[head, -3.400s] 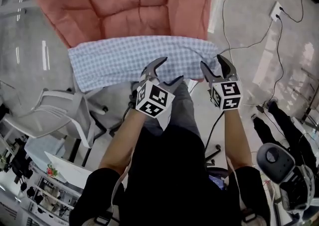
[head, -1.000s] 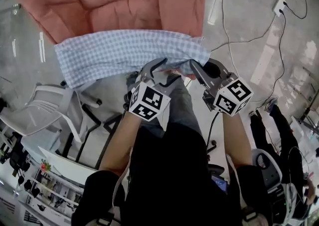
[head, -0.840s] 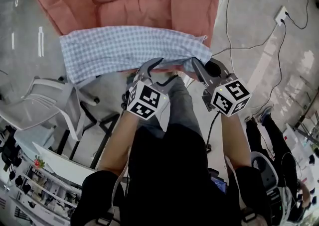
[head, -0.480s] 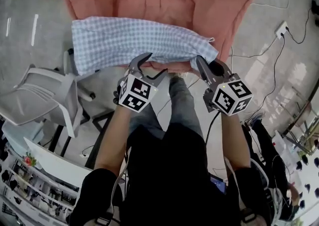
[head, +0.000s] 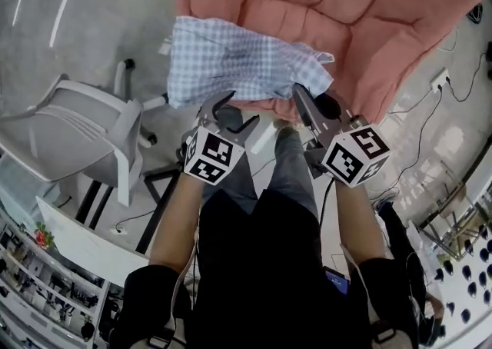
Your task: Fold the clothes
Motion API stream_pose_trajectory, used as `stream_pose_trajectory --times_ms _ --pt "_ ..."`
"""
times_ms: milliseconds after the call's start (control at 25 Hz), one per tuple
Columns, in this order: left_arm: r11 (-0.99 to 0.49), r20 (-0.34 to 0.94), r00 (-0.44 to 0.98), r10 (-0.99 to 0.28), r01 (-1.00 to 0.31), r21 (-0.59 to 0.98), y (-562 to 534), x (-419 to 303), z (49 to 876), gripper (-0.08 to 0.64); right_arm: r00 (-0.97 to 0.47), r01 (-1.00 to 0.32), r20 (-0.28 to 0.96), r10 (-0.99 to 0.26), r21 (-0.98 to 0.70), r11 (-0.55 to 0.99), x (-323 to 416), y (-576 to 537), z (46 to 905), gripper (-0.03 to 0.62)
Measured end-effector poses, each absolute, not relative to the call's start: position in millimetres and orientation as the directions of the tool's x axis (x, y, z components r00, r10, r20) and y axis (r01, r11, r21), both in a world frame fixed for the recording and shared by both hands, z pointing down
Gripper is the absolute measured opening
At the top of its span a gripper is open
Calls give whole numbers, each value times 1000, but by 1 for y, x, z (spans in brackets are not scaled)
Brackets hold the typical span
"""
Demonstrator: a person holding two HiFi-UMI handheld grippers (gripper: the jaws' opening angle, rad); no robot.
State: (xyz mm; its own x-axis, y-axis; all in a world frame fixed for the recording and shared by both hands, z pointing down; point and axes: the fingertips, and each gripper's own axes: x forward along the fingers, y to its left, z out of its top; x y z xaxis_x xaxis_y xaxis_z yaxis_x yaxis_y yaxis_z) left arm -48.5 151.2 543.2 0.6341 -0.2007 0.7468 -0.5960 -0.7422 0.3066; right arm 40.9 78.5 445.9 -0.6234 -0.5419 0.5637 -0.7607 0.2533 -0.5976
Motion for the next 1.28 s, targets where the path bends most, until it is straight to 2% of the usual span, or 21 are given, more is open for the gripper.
stream_pose_trajectory --times_ms 200,640,1040,1280 --pt "-679 738 615 -277 -669 302 133 -122 527 322 -697 -705 508 -507 -614 354 -56 47 416 28" --pt "-542 755 511 -410 -803 248 102 -231 487 324 -799 -600 448 -401 -622 503 -177 16 360 28" --pt "-420 775 455 -440 -866 270 127 -278 487 322 -864 -497 430 -262 -642 585 -257 14 360 28" --pt "-381 777 445 -445 -879 285 131 -291 496 322 -872 -470 450 -194 -656 590 -298 10 389 29"
